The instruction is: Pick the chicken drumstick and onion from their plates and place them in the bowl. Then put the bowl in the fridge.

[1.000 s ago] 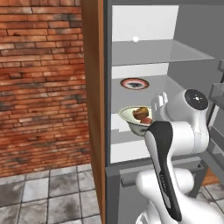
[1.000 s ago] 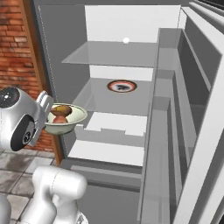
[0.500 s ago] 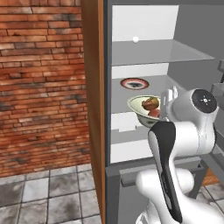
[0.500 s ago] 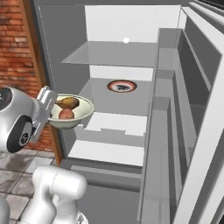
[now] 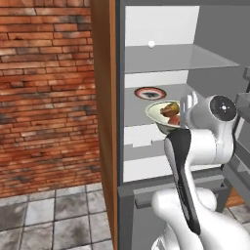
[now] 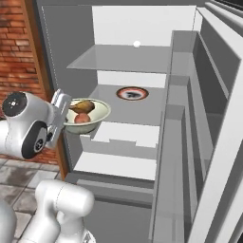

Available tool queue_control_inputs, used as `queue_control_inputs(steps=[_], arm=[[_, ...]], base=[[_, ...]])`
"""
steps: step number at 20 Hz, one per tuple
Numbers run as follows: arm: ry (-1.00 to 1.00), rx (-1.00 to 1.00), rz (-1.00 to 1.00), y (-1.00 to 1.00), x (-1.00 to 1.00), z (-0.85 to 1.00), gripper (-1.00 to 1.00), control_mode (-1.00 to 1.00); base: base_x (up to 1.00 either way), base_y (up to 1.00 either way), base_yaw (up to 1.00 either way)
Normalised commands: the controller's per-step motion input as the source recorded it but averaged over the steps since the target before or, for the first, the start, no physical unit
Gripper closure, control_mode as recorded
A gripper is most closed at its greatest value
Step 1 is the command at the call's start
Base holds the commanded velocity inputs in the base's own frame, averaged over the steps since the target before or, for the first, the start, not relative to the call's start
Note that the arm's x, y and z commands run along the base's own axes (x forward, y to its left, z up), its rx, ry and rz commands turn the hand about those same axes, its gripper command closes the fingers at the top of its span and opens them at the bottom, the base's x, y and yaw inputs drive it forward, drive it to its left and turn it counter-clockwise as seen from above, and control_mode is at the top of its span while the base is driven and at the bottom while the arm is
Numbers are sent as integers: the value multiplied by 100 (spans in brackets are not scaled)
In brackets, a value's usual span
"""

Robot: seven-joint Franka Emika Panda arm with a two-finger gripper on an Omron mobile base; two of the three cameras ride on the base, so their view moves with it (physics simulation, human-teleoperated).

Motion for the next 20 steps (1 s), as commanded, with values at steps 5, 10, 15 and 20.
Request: queue_control_inputs(steps=[5,10,15,20], arm=[[2,-3,27,-26,37,-10,100,-100],[0,0,27,-15,38,-16,100,-100],[0,0,6,-1,54,-10,100,-100],[0,-1,-1,-1,54,-3,100,-100]], base=[[0,0,0],[0,0,0],[0,0,0],[0,0,0]])
